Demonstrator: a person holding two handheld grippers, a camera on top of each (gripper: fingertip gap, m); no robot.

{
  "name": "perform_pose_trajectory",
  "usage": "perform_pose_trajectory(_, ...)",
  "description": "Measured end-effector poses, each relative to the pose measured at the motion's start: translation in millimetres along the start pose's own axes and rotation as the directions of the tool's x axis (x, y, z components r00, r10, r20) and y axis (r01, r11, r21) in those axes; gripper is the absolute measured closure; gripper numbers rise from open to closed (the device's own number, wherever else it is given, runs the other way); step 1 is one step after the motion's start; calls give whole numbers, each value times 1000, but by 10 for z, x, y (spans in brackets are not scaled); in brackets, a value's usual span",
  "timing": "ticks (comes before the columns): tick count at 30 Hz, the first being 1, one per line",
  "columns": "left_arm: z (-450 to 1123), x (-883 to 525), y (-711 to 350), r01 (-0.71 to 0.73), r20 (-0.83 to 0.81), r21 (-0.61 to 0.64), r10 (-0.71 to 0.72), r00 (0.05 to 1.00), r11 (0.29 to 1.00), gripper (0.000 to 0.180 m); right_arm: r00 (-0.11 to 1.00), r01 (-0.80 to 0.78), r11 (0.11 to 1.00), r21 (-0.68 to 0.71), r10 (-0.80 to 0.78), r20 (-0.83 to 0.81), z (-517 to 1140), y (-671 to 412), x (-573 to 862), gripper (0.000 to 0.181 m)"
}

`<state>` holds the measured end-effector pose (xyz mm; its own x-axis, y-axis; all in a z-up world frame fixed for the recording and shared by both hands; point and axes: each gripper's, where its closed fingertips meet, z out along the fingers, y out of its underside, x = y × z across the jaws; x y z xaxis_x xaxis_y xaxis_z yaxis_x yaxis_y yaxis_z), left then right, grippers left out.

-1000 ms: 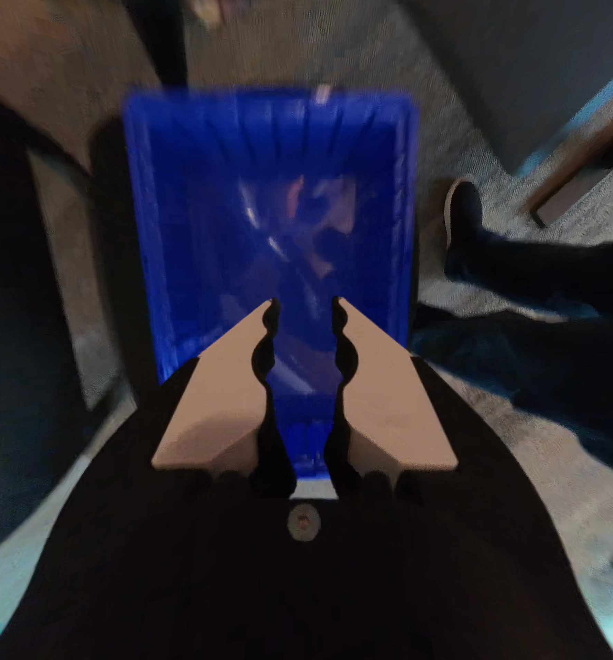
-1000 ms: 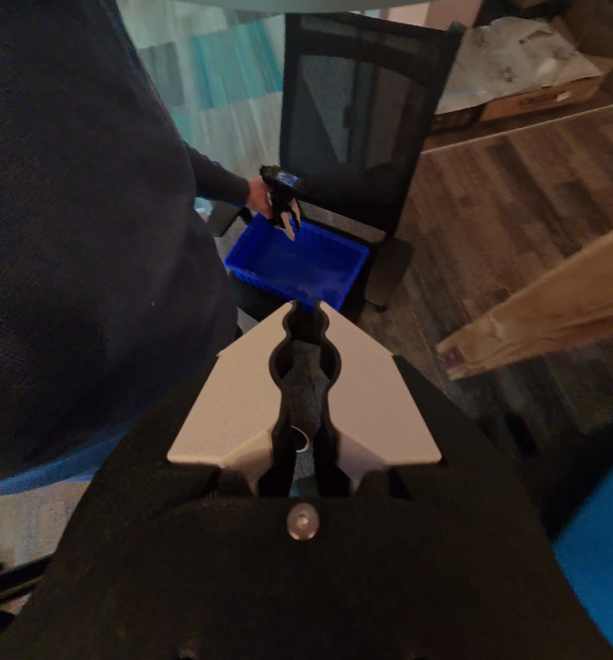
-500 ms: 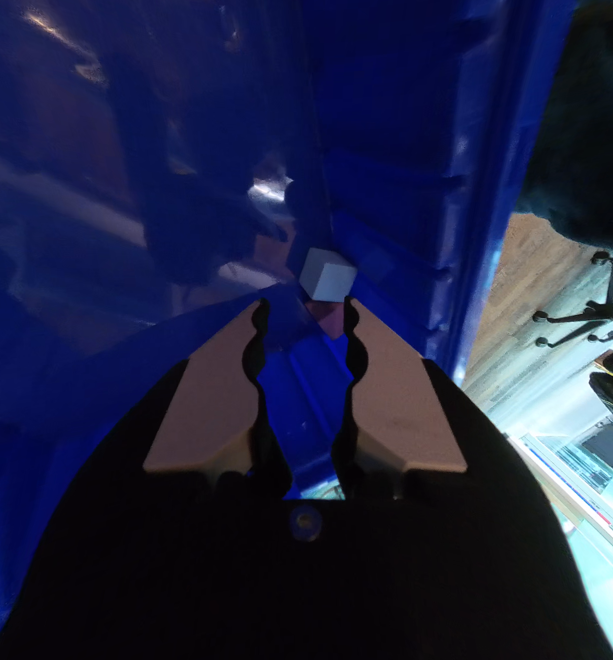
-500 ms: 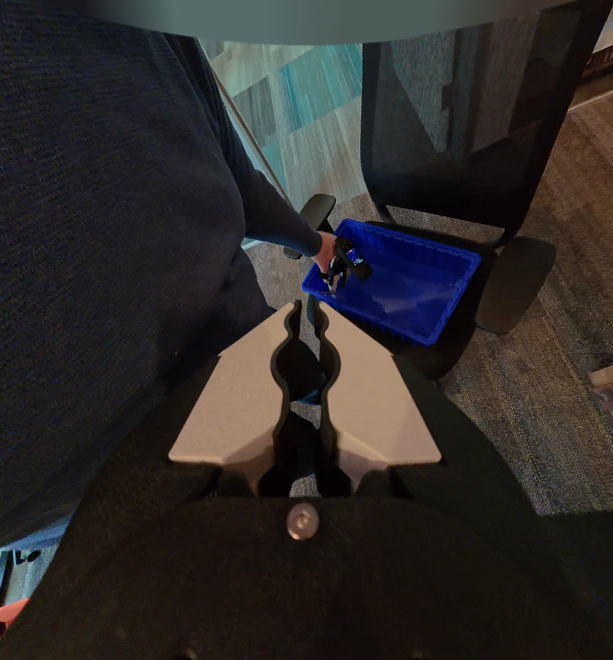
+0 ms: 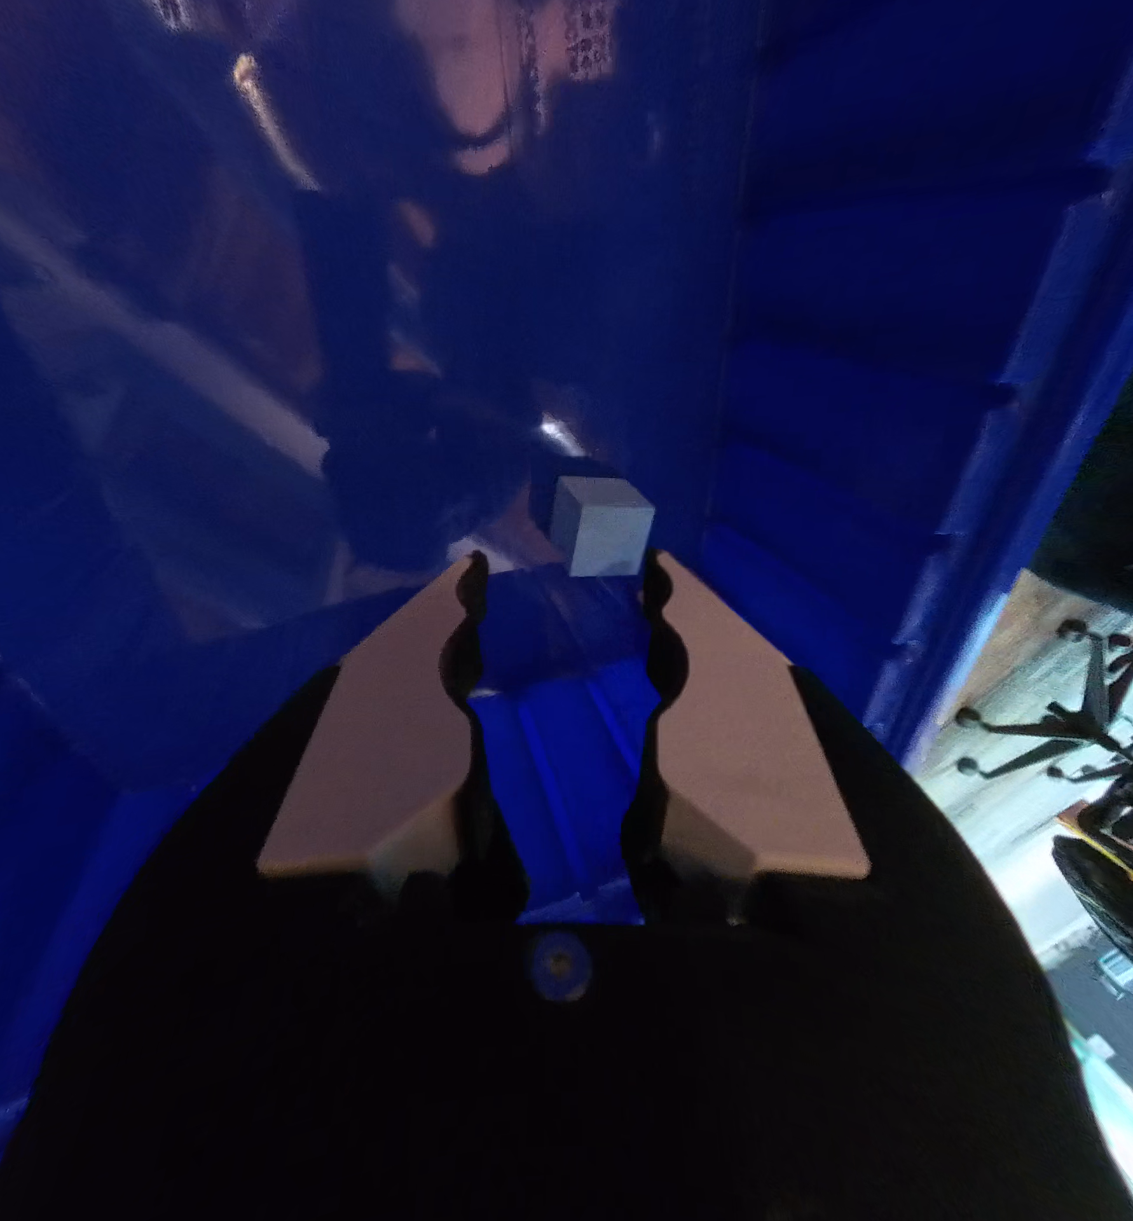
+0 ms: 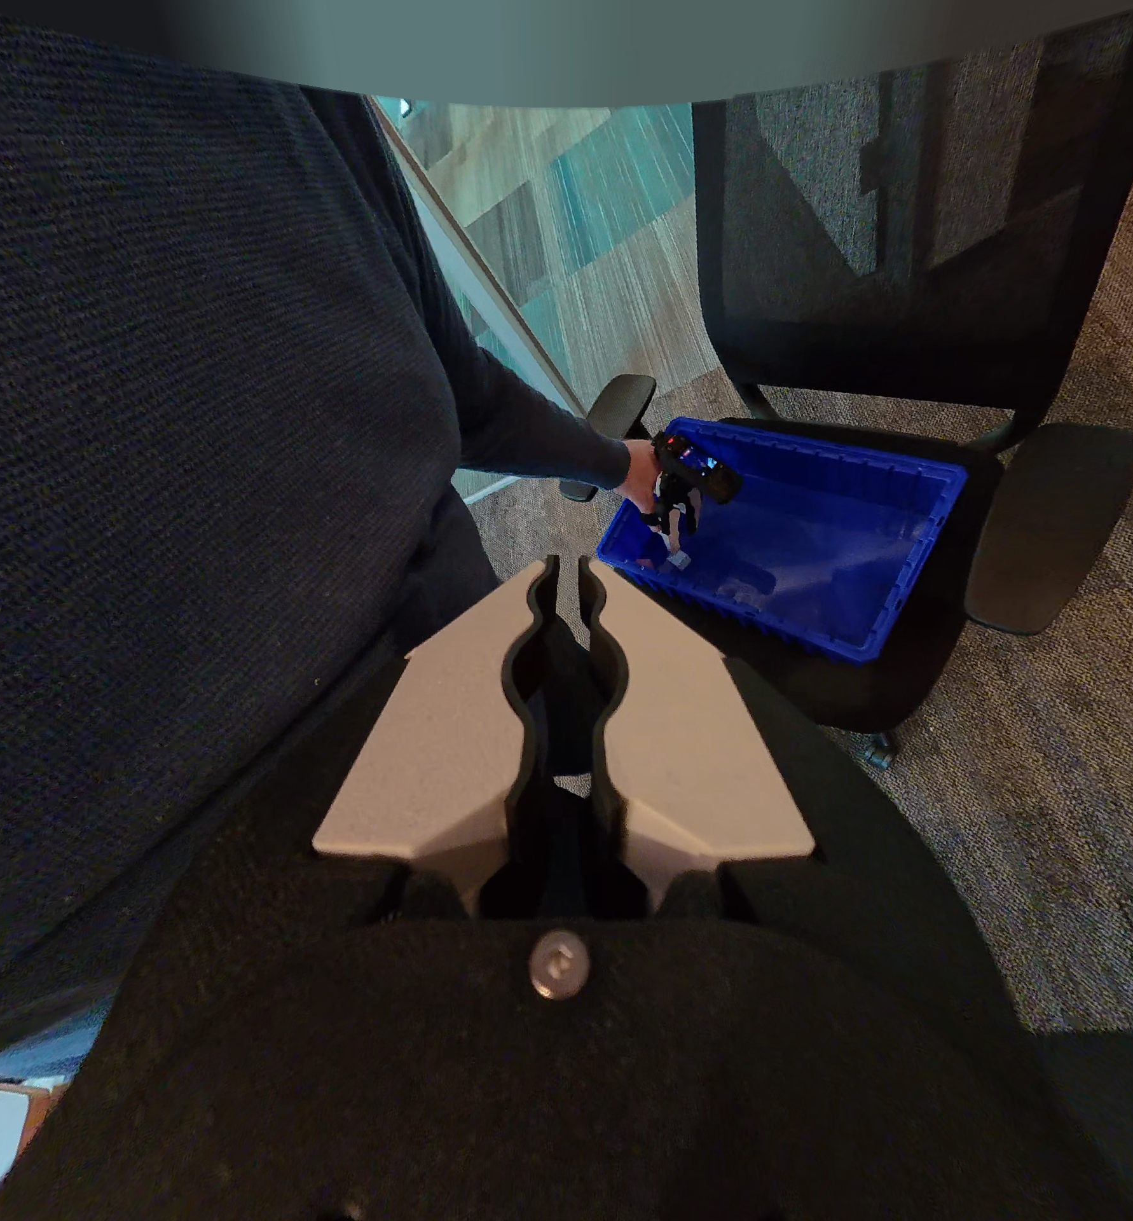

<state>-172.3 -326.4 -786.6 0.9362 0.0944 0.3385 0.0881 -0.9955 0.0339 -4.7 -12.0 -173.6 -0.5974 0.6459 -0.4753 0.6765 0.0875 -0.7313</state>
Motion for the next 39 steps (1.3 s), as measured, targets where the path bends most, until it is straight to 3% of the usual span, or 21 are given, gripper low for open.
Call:
perform_pose_trajectory(4, 35, 147, -27, 67, -42, 27, -66, 997, 997, 129, 1000, -12, 1000, 17, 12, -2, 44, 20, 25, 176)
perform_pose_trajectory(7, 201, 184, 53, 22, 12, -57, -21, 1000, 998, 135, 1000, -20, 999, 31, 20, -1, 71, 17, 41, 176)
perform_pose_trajectory(9, 271, 186, 35, -14, 48, -64, 17, 999, 998, 151, 1000, -21, 999, 33, 21, -2, 86, 28, 49, 176)
perform_pose_trajectory(12, 269, 173, 15, 38, 41, -55, -35, 999, 998, 153, 1000, -24, 999, 46, 25, -14, 86, 45, 78, 176)
perform_pose_trajectory(14, 85, 161, -127, 100, 36, 27, -101, 994, 995, 154, 999, -27, 997, 69, 29, -40, 75, 27, 128, 174)
perform_pose_trajectory(17, -719, 381, -891, 144, -72, 336, -127, 989, 931, 154, 990, -3, 992, 123, 20, -141, 51, -65, 278, 161)
perform_pose_trajectory(21, -2462, 1200, -2201, 71, -209, 730, 124, 970, 679, 154, 974, 8, 975, 222, 43, -224, -17, -237, 391, 155)
perform_pose_trajectory(25, -4138, 2391, -3094, -230, 33, 908, 490, 871, 349, 154, 951, -188, 915, 358, 261, -168, -168, -296, 491, 146)
perform_pose_trajectory(29, -5211, 3465, -3469, -506, 391, 862, 644, 657, -8, 154, 895, -383, 747, 543, 446, 17, -542, -337, 509, 135)
perform_pose_trajectory(31, -5481, 3856, -3560, -592, 521, 794, 656, 546, -139, 154, 878, -431, 684, 589, 468, 98, -730, -334, 448, 134)
perform_pose_trajectory(35, -5701, 4409, -3678, -681, 673, 666, 638, 375, -304, 154, 869, -465, 635, 616, 462, 179, -1000, -289, 263, 136)
perform_pose_trajectory(37, -5723, 4622, -3705, -692, 692, 634, 652, 310, -345, 154, 890, -439, 628, 643, 403, 214, -1165, -321, 91, 152)
perform_pose_trajectory(39, -5761, 4809, -3743, -680, 701, 623, 662, 265, -387, 154, 909, -402, 631, 663, 365, 203, -1313, -315, -35, 156)
